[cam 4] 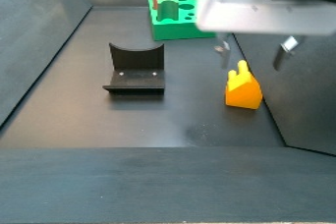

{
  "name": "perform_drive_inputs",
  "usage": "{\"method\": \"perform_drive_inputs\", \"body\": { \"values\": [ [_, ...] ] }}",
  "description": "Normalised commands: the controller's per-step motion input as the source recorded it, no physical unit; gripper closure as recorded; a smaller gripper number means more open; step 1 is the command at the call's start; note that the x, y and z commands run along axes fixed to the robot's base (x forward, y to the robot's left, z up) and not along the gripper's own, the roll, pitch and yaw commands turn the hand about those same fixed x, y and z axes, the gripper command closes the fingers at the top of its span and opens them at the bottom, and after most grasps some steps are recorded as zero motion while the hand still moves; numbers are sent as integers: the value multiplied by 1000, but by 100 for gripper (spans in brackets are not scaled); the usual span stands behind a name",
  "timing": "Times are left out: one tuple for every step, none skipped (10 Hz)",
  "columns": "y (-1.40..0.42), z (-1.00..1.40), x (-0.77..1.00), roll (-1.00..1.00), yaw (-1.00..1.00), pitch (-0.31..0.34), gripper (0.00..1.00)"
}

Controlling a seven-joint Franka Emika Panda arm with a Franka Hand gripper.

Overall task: Pick up the 3 prong object. Move up. Rotate the 3 prong object. Place the 3 prong object on the fixture. Regrasp the 3 prong object. Move to above the board. Insert the 3 prong object.
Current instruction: Pick up the 3 prong object.

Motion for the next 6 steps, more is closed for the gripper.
{"method": "perform_drive_inputs", "body": {
  "values": [
    [-157, -889, 0, -97, -134, -99, 0],
    [-43, -840, 123, -124, -103, -96, 0],
    [0, -794, 460, -153, -74, 0, 0],
    [9, -871, 360, -106, -171, 9, 0],
    [0, -1000, 229, -21, -149, 40, 0],
    [0, -1000, 329, 0, -100, 63, 0]
  ]
}}
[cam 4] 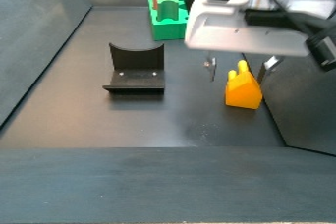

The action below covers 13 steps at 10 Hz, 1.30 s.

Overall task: Pick up the 3 prong object. Move up. Rotate the 3 prong object. Place the 3 prong object on the fixture. Regrasp the 3 prong object. Move to above the board. Insert the 3 prong object.
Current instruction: Pick up the 3 prong object.

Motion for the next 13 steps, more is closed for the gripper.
{"method": "perform_drive_inputs", "body": {
  "values": [
    [-17, -1000, 380, 0, -131, 74, 0],
    [0, -1000, 220, 0, -157, 104, 0],
    [0, -551, 0, -19, -143, 57, 0],
    [0, -171, -97, -33, -520, 36, 0],
    [-111, 0, 11, -64, -649, 0, 0],
    [-97, 0, 0, -101, -671, 0, 0],
    [-51, 0, 0, -53, -917, 0, 0],
    [0, 0, -23, -60, -943, 0, 0],
    [0, -54, -83, -14, -929, 0, 0],
    [0, -140, -91, -19, -874, 0, 0],
    [-9, -257, -240, 0, -691, 0, 0],
    [-3, -131, -86, 0, -180, 0, 0],
    [0, 0, -37, 0, 0, -10, 0]
  ]
}}
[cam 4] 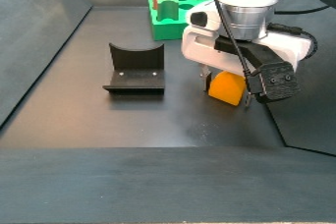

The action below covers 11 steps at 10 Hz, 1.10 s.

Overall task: Pick up the 3 prong object. Move up. Rotate the 3 prong object. Place the 3 prong object on the fixture. Regrasp the 3 prong object. Move to above the board. Insert the 3 prong object.
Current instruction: Pick up the 3 prong object.

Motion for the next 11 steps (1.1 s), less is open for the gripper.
{"method": "perform_drive_inputs", "body": {
  "values": [
    [0, 0, 0, 0, 0, 0, 0],
    [0, 0, 0, 0, 0, 0, 100],
    [0, 0, 0, 0, 0, 0, 100],
    [0, 0, 0, 0, 0, 0, 100],
    [0, 0, 0, 0, 0, 0, 100],
    [0, 0, 0, 0, 0, 0, 100],
    [0, 0, 0, 0, 0, 0, 100],
    [0, 0, 0, 0, 0, 0, 100],
    [0, 0, 0, 0, 0, 0, 100],
    [0, 0, 0, 0, 0, 0, 100],
    [0, 0, 0, 0, 0, 0, 100]
  ]
}}
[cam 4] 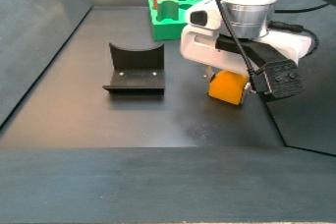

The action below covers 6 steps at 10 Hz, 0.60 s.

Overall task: Pick up the 3 prong object. Move up. Rotate the 3 prong object. Place the 3 prong object on the fixture. Regrasp the 3 prong object. Move to above the board. Insert the 3 prong object.
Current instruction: Pick up the 3 prong object, then move up.

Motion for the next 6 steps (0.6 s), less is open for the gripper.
{"method": "perform_drive_inputs", "body": {
  "values": [
    [0, 0, 0, 0, 0, 0, 100],
    [0, 833, 0, 0, 0, 0, 100],
    [-66, 825, 47, -7, -52, -8, 100],
    [-62, 707, 21, -8, -56, 34, 100],
    [-28, 543, 17, -1, -44, 63, 100],
    [-18, 403, 6, 8, -36, 67, 100]
  ]
}}
